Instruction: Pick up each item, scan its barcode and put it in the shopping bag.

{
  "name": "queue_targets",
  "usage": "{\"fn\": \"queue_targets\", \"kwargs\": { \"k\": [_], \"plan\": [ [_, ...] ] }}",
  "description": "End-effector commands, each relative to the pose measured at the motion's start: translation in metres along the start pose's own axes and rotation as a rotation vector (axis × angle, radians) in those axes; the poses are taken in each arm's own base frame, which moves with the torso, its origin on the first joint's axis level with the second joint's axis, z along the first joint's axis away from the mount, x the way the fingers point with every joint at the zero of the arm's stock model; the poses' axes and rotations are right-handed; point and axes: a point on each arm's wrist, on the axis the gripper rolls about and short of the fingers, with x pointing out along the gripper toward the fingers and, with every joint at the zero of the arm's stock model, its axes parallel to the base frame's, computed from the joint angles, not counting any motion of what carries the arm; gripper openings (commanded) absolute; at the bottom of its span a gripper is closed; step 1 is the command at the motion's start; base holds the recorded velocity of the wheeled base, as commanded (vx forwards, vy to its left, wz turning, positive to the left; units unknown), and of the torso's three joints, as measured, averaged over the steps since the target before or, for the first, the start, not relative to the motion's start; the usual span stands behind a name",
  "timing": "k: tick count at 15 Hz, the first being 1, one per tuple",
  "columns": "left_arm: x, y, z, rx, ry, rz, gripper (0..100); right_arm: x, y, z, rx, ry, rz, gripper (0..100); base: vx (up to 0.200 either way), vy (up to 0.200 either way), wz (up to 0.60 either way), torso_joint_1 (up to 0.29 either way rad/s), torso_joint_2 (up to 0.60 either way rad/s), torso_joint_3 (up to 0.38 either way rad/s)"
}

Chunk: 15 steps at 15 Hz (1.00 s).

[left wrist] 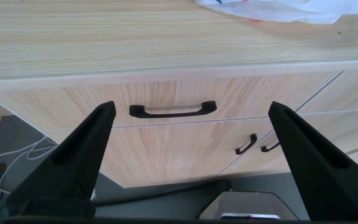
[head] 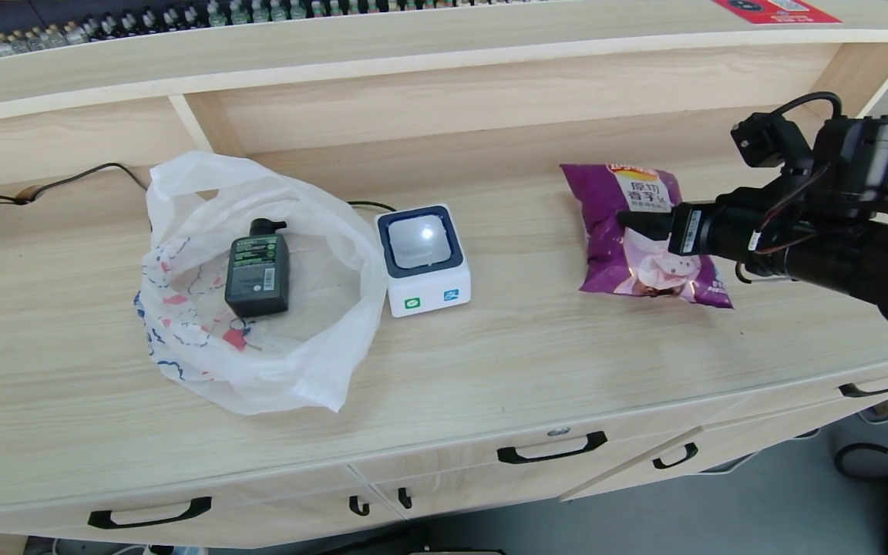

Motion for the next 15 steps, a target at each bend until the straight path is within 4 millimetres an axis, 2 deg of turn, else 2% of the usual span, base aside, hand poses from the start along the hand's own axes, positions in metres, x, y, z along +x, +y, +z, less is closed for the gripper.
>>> {"fn": "queue_targets", "kwargs": {
  "k": [1, 6, 9, 15],
  "plan": [
    [0.000, 0.000, 0.000, -0.001, -0.001, 0.001, 100, 0.006, -0.001, -0.006, -0.003, 0.022, -0.001, 100, 0.000, 0.000, 0.00, 0.000, 0.00, 0.000],
    [0.000, 0.000, 0.000, -0.001, -0.001, 0.001, 100, 0.020, -0.002, -0.004, -0.002, 0.023, 0.019, 100, 0.000, 0.000, 0.00, 0.000, 0.00, 0.000],
    [0.000, 0.000, 0.000, -0.002, 0.000, 0.001, 100, 0.021, 0.000, 0.000, -0.004, 0.044, 0.022, 100, 0.000, 0.000, 0.00, 0.000, 0.00, 0.000],
    [0.000, 0.000, 0.000, -0.004, -0.001, 0.001, 100, 0.030, -0.003, -0.007, -0.006, 0.074, 0.016, 100, 0.000, 0.000, 0.00, 0.000, 0.00, 0.000]
  ]
}}
